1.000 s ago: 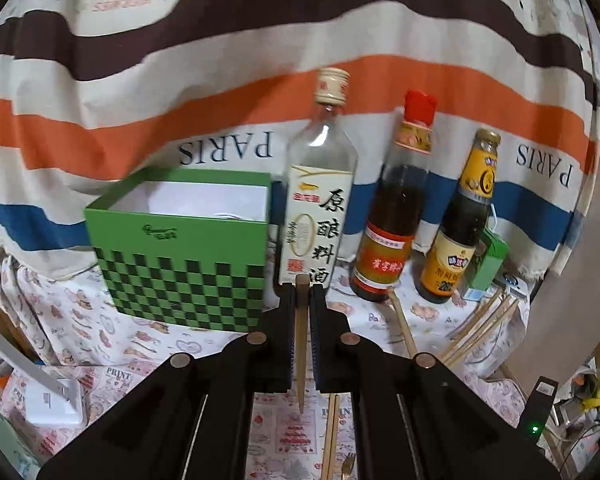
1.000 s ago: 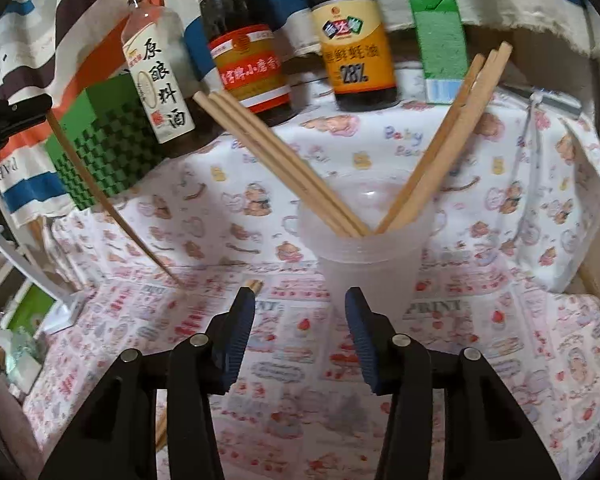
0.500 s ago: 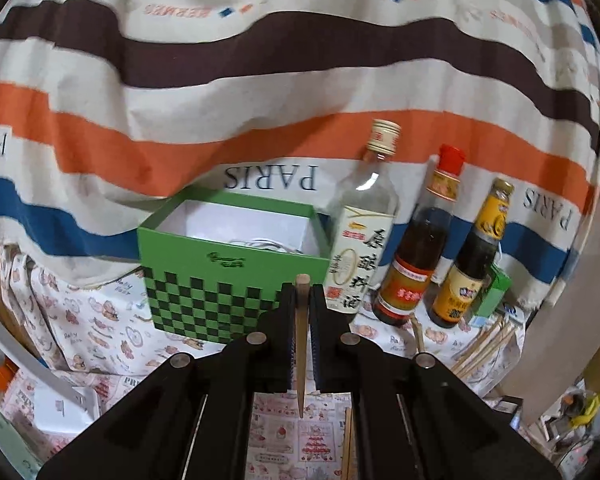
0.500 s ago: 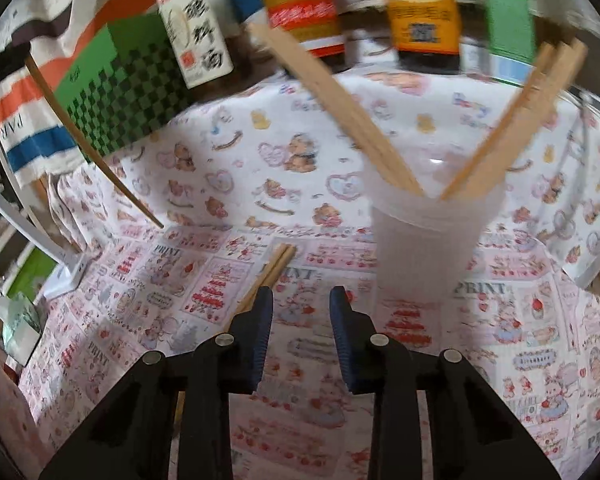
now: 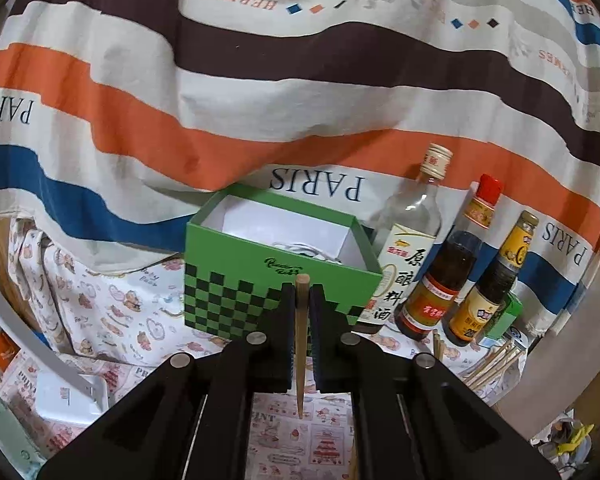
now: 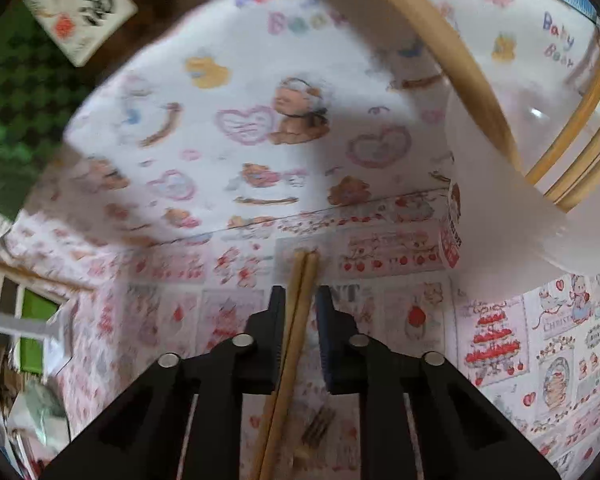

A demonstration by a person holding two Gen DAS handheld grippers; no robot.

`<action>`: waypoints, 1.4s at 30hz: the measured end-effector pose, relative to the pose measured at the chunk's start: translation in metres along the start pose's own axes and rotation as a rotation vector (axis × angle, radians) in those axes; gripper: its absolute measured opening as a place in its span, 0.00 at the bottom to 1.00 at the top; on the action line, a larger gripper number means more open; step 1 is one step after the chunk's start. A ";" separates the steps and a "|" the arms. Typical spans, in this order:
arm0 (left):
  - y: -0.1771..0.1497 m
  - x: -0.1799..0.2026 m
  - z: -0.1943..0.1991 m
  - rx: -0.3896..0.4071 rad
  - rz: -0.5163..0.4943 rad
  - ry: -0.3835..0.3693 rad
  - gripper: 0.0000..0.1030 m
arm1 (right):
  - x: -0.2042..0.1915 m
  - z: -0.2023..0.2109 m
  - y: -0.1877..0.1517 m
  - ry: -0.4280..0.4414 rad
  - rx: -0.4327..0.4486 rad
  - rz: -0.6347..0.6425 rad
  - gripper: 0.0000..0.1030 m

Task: Organize utensils
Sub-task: 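Lift the chopstick with the left gripper while the right gripper grasps another chopstick, then carry both chopsticks over the clear cup and lower them in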

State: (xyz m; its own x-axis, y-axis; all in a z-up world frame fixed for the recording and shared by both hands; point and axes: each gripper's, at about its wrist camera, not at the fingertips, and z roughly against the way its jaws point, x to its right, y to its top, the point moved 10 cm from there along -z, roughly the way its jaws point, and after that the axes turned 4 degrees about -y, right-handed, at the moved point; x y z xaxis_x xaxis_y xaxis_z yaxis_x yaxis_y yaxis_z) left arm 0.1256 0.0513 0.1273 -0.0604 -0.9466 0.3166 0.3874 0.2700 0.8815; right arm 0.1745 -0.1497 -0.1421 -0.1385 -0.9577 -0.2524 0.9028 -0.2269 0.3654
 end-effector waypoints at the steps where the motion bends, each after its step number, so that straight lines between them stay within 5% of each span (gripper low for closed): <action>1: 0.000 -0.002 -0.001 -0.002 0.004 0.002 0.06 | 0.000 -0.003 0.001 -0.010 -0.002 0.002 0.15; 18: 0.003 -0.010 0.003 0.000 0.022 0.006 0.06 | 0.003 -0.021 0.005 -0.131 0.040 -0.032 0.15; 23: 0.001 -0.008 0.000 -0.010 0.004 0.014 0.06 | -0.015 -0.027 0.005 -0.128 0.006 0.109 0.15; 26: 0.001 -0.007 -0.002 -0.013 -0.001 0.012 0.06 | -0.019 -0.030 0.008 -0.123 -0.007 0.090 0.15; 31: 0.001 -0.006 -0.002 -0.014 -0.009 0.016 0.06 | -0.027 -0.030 0.012 -0.189 0.047 0.165 0.15; 36: 0.004 -0.004 0.002 -0.003 -0.019 0.022 0.06 | -0.031 -0.017 0.011 -0.106 0.093 0.146 0.07; 42: 0.008 0.007 0.018 0.024 -0.033 -0.006 0.06 | -0.051 0.098 0.022 0.138 0.387 0.119 0.07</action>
State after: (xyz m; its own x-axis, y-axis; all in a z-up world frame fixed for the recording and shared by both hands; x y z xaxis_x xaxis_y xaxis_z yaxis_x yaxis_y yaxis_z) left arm 0.1118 0.0499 0.1429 -0.0787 -0.9541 0.2890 0.3626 0.2427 0.8998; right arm 0.1615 -0.1237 -0.0335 0.0365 -0.9545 -0.2961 0.6860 -0.1915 0.7019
